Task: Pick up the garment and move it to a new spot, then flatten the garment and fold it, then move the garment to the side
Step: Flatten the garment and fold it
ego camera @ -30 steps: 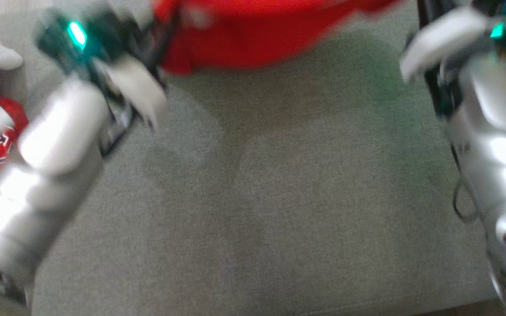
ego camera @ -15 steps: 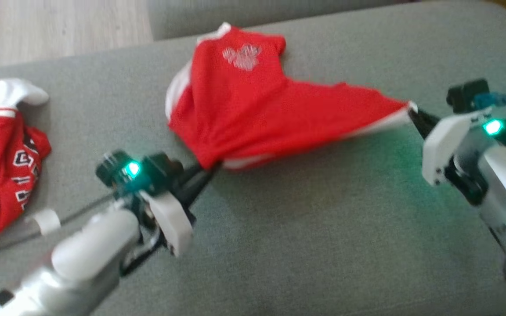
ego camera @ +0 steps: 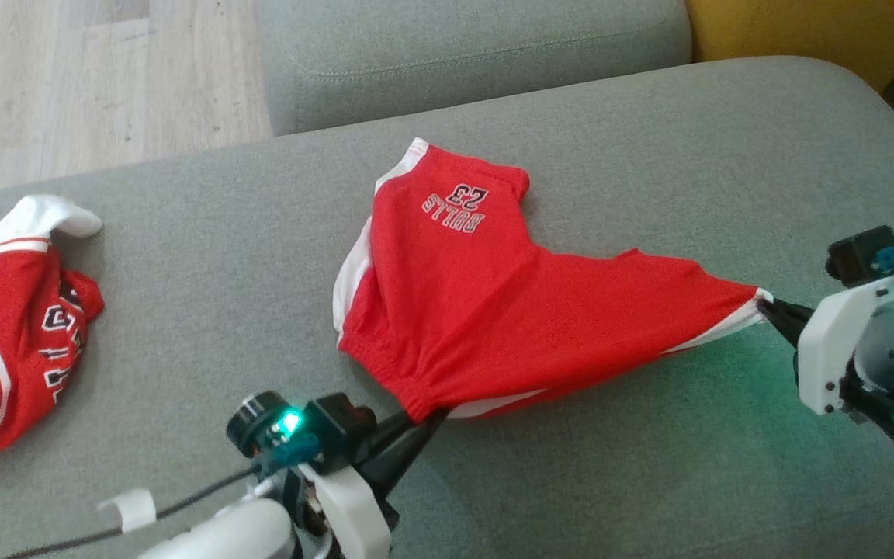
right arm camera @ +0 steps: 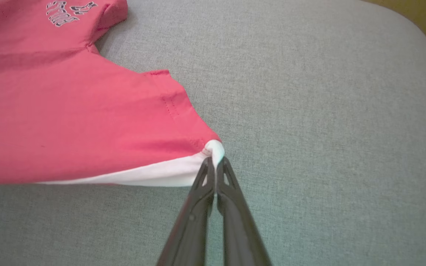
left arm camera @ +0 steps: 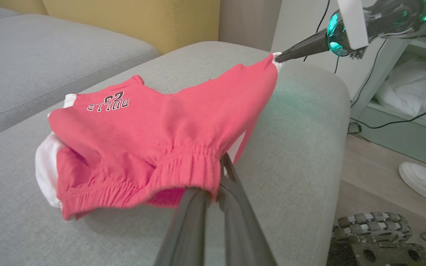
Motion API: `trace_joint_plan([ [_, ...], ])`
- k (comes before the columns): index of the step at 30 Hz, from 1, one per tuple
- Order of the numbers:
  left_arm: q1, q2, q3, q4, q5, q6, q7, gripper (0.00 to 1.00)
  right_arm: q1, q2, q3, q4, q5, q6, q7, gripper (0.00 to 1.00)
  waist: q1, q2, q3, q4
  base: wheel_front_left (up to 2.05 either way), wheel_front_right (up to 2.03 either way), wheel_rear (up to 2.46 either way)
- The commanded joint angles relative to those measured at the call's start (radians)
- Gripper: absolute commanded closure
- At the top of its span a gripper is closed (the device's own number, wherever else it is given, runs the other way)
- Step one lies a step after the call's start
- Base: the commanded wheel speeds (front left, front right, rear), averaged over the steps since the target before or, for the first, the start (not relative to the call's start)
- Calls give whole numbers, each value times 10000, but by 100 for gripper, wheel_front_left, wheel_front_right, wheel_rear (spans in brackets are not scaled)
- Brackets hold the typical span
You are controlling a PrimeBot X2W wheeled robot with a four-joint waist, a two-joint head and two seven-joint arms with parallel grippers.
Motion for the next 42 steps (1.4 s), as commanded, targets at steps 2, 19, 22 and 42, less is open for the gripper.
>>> trace_joint_plan([
  [2,-210,310,403,-591,-42,288,35,100,47,-397,-373,-498,116,-7,-322,100,2,-1,68,12,0,0,0],
  [19,-969,-74,1248,-809,-175,1052,-124,100,-2132,1158,-2461,-449,-1536,-7,-2865,100,2,-1,1620,1080,0,0,0],
  [22,-1246,-300,1305,-683,-170,1000,-129,100,-2863,1450,-2520,-53,-1940,-7,-2940,100,2,-1,1944,1561,0,0,0],
  [42,-2268,-1632,1201,669,-143,637,-261,100,-5408,2479,-305,3143,-2502,-7,-3268,100,2,-1,3255,3479,0,0,0],
])
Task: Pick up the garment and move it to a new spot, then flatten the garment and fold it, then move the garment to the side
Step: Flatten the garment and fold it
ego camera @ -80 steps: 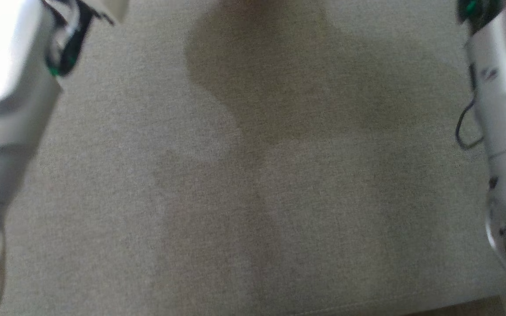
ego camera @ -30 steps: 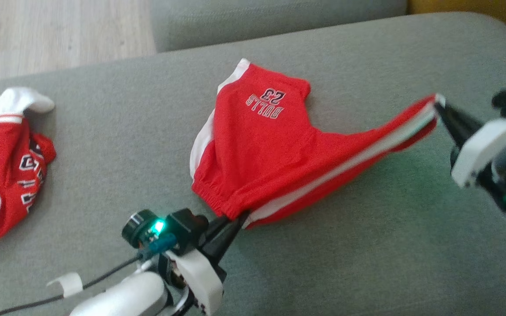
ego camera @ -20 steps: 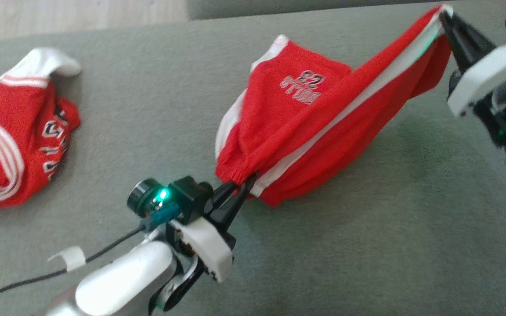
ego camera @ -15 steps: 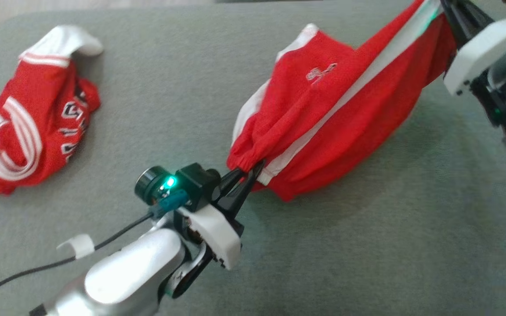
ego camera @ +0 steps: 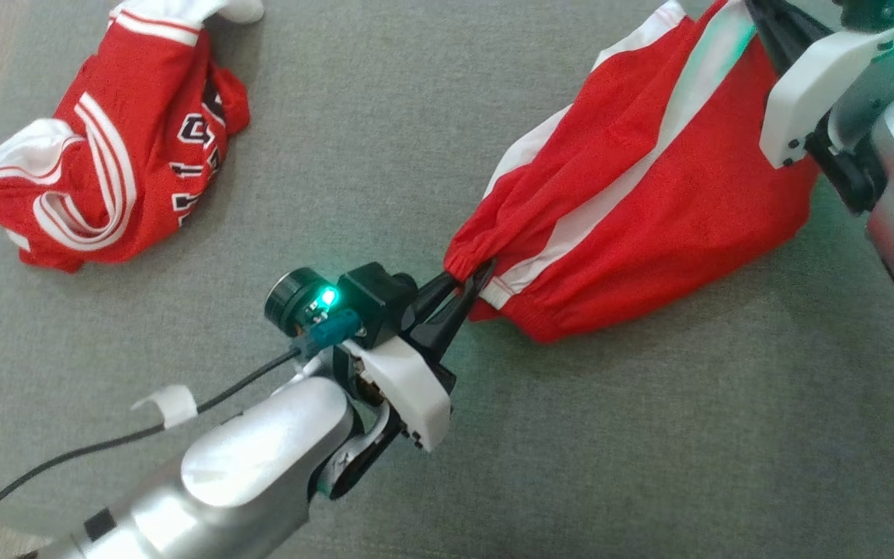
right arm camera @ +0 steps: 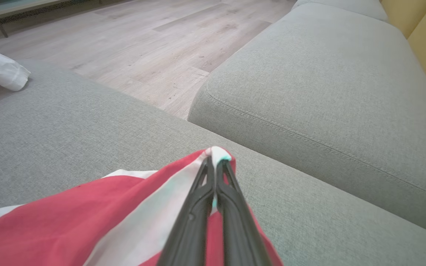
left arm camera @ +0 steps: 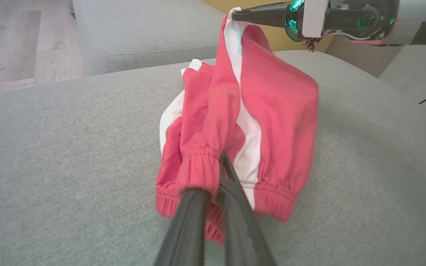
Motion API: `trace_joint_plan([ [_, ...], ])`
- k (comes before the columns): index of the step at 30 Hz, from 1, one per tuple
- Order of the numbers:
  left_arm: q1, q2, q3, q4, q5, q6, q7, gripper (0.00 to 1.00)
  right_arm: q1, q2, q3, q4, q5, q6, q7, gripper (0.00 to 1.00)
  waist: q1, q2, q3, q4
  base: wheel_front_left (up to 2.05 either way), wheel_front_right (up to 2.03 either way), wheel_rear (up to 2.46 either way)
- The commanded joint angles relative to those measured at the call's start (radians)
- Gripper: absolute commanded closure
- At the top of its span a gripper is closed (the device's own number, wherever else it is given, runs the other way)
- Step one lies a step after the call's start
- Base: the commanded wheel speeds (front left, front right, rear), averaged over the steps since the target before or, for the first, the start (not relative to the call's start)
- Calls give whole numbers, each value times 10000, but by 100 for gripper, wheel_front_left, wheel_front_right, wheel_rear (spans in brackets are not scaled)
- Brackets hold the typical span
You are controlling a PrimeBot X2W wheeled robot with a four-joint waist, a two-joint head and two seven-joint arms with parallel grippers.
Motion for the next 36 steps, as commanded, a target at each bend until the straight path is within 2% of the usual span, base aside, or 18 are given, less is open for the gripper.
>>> trace_joint_plan([
  [1,-490,74,358,-152,27,-56,-150,100,-374,68,181,-17,115,-7,-193,100,-1,0,181,172,0,0,0],
  [9,-665,-150,414,143,16,-51,-309,100,-804,22,672,817,550,-7,-553,100,-1,0,337,438,0,0,0],
  [10,-670,-159,417,183,19,-39,-327,100,-839,38,643,933,652,-7,-643,12,-1,0,328,456,0,0,0],
  [11,-671,-167,422,227,29,-12,-347,85,-858,72,637,1012,771,-7,-703,0,-1,0,311,470,0,0,0],
  [12,-670,-175,438,270,40,28,-384,54,-891,94,632,1066,885,-7,-775,0,-1,0,286,473,0,0,0],
  [13,-659,-183,457,314,40,61,-424,0,-912,119,634,1094,1003,-7,-856,0,-1,0,244,462,0,0,0],
  [21,-335,-46,965,599,-141,590,-1034,0,-814,59,656,1147,1945,-7,-1601,0,-1,0,-627,-3,0,0,0],
  [29,427,340,2146,804,-583,1672,-2078,0,40,-38,396,353,2861,-7,-2400,0,-1,0,-1869,-730,0,0,0],
  [33,968,573,2700,687,-603,2158,-2454,0,786,-15,-112,-220,3067,-7,-2550,0,-1,0,-2439,-1068,0,0,0],
  [36,1440,769,3041,431,-412,2408,-2600,0,1467,-3,-951,-1051,2507,-7,-2562,0,-1,0,-2744,-1362,0,0,0],
])
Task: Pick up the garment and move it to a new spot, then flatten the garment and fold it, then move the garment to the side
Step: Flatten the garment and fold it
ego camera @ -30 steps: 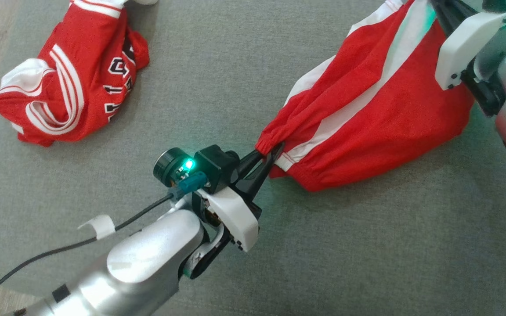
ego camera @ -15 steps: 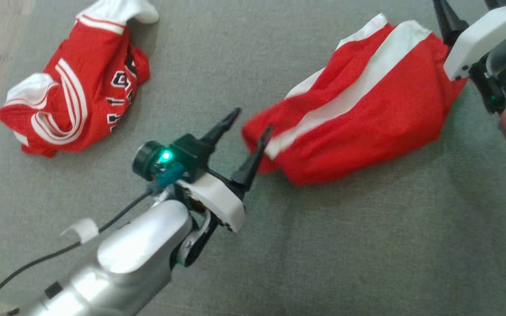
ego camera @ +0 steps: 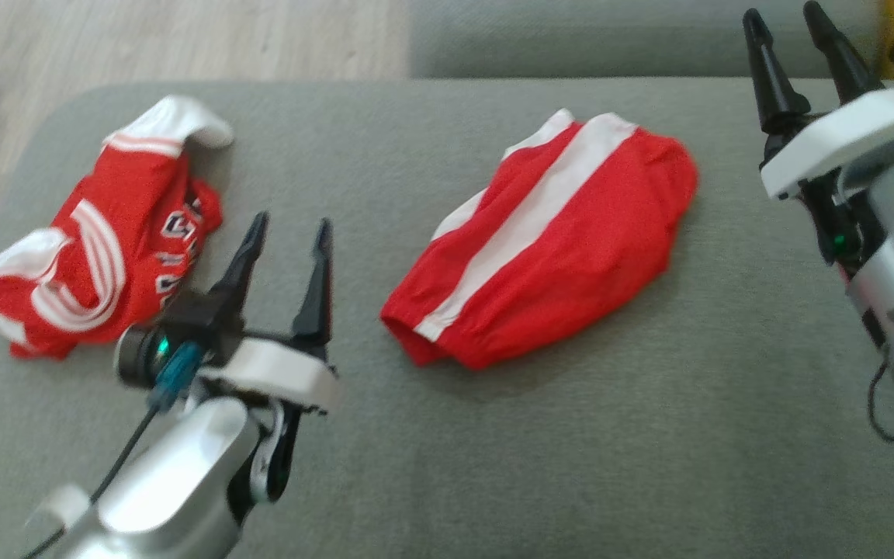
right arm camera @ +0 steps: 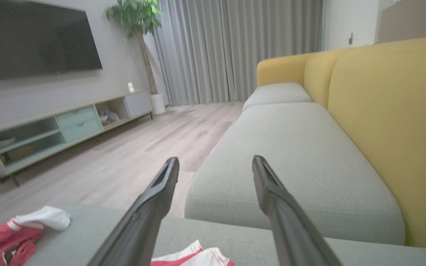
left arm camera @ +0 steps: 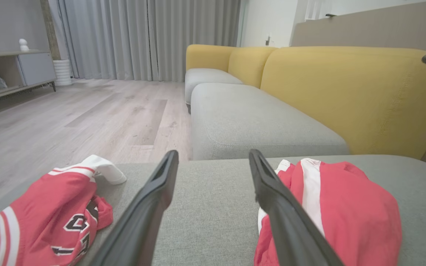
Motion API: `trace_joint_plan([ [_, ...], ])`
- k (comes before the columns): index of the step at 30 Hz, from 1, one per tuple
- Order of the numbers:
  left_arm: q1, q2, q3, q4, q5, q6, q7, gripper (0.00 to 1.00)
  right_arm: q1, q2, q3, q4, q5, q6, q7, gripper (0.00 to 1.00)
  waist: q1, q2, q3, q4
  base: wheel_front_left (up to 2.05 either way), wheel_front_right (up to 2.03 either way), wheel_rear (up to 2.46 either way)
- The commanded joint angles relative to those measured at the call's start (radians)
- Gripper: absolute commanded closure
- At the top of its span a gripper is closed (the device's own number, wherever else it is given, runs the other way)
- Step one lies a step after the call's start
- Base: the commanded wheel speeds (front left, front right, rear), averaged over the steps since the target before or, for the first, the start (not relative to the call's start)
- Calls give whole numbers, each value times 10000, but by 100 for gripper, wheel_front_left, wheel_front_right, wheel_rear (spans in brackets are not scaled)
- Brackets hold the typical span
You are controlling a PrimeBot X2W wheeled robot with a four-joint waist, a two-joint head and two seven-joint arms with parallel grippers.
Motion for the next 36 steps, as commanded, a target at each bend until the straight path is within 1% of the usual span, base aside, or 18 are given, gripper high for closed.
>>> trace_joint_plan([
  [1,-80,324,606,-359,96,134,-148,0,290,72,-374,-534,-186,-7,-130,0,4,0,-423,-461,0,0,0],
  [3,358,419,904,-576,273,304,-178,0,1002,251,-1084,-1209,-846,-7,-132,0,4,0,-545,-688,0,0,0],
  [6,1079,429,1492,-1063,827,475,-187,0,2294,774,-2216,-2204,-1915,-7,-133,0,4,0,-650,-1031,0,0,0],
  [8,1651,354,1837,-1271,1202,514,-189,0,3265,1300,-2967,-2821,-2653,-7,-133,0,4,0,-717,-1222,0,0,0],
  [13,3050,-102,2650,-1459,2010,435,-191,0,5739,2835,-4792,-4148,-4258,-7,-134,0,4,0,-829,-1511,0,0,0],
  [14,3306,-218,2812,-1469,2158,407,-191,0,6154,3041,-4966,-4377,-4565,-7,-134,0,4,0,-828,-1554,0,0,0],
  [15,4089,-748,3421,-1405,2630,98,-191,0,7412,3423,-5304,-5124,-5209,-7,-134,0,4,0,-755,-1622,0,0,0],
  [18,4246,-1031,3737,-1302,3044,-277,-192,0,7849,3456,-5210,-5541,-5026,-7,-135,0,4,0,-609,-1590,0,0,0],
  [23,4038,-1378,4083,-1050,3609,-844,-192,0,7797,3461,-5317,-5821,-4944,-7,-135,0,4,0,-302,-1390,0,0,0],
  [24,4038,-1378,4083,-1050,3609,-844,-192,0,7797,3461,-5317,-5821,-4944,-7,-135,0,4,0,-302,-1390,0,0,0],
  [27,3797,-1578,4194,-966,3874,-1115,-192,0,7326,3462,-5407,-5850,-5137,-7,-14,0,4,0,38,-1174,0,0,0],
  [30,3548,-1764,4238,-896,4105,-1345,-192,0,6530,3462,-5618,-5676,-5167,-7,418,0,4,0,448,-883,0,0,0],
  [31,3460,-1823,4254,-867,4167,-1416,-192,0,6201,3462,-5726,-5554,-5264,-7,611,0,4,0,594,-770,0,0,0],
  [32,3220,-1992,4310,-772,4327,-1599,-192,0,5130,3456,-5977,-5017,-5799,-7,1254,0,4,0,976,-438,0,0,0],
  [36,2945,-2210,4345,-647,4522,-1816,-193,0,3732,3360,-6625,-3817,-5910,-7,2182,0,4,0,1394,30,0,0,0],
])
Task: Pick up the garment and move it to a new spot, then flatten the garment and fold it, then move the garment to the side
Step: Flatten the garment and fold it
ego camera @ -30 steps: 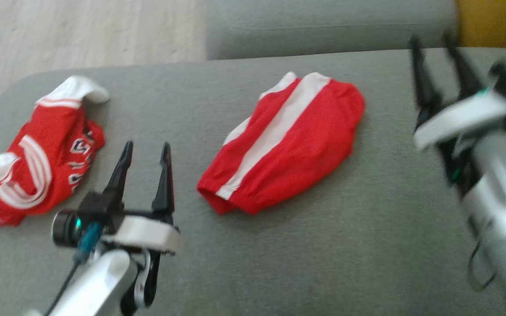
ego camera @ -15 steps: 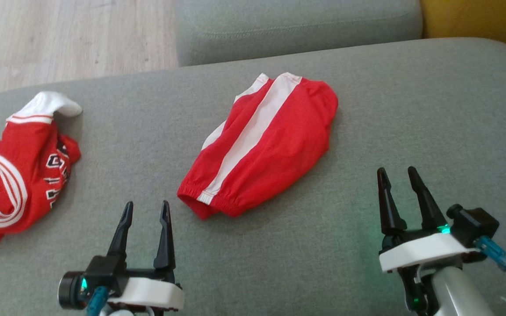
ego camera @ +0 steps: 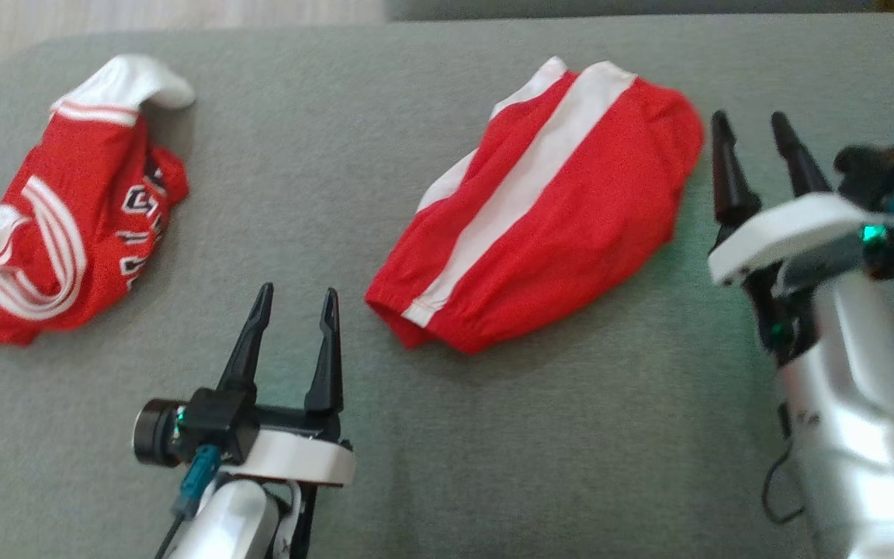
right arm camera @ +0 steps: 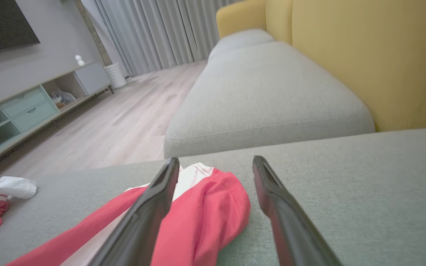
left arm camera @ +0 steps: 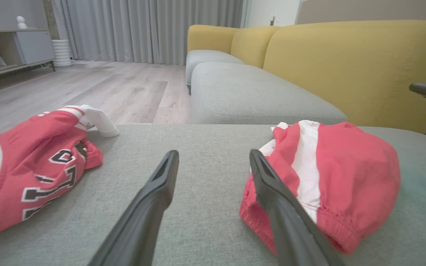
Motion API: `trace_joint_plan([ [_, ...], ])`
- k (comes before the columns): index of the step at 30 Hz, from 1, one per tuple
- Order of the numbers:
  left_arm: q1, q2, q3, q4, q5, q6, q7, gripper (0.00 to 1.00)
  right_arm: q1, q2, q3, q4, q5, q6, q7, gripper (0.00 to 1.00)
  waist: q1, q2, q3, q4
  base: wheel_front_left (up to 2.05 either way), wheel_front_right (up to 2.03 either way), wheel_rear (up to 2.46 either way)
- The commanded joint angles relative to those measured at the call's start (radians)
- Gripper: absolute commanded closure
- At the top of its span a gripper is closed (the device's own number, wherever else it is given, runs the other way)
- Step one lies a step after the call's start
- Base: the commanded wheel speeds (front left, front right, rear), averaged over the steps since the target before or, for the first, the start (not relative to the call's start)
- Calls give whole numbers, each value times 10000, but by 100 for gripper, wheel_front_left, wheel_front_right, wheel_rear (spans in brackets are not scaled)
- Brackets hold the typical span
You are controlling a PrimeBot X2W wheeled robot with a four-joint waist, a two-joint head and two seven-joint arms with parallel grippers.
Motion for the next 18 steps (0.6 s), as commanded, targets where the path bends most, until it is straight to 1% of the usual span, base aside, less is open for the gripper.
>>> trace_joint_plan([
  [1,-458,-13,397,-237,113,-47,-122,0,-572,-79,41,77,-29,-7,217,0,-2,0,432,476,0,0,0],
  [3,-594,-132,390,-180,207,-146,-122,0,-1206,-192,-298,878,-62,-7,658,0,-2,0,591,712,0,0,0],
  [4,-708,-259,395,-137,288,-232,-122,0,-1777,-330,-563,1688,-149,-7,1064,0,-2,0,721,934,0,0,0],
  [6,-798,-380,397,-104,362,-309,-122,0,-2267,-493,-696,2473,-308,-7,1446,0,-2,0,833,1129,0,0,0],
  [8,-879,-488,394,-70,427,-388,-122,0,-2661,-710,-543,3120,-530,-7,1679,0,-2,0,934,1309,0,0,0],
  [11,-973,-619,401,6,519,-495,-122,0,-3068,-910,-267,3973,-535,-7,2007,0,-2,0,1019,1519,0,0,0],
  [18,-1052,-824,511,65,688,-655,-122,0,-3637,-1305,1085,5201,-416,-7,2504,0,-2,0,1164,1768,0,0,0],
])
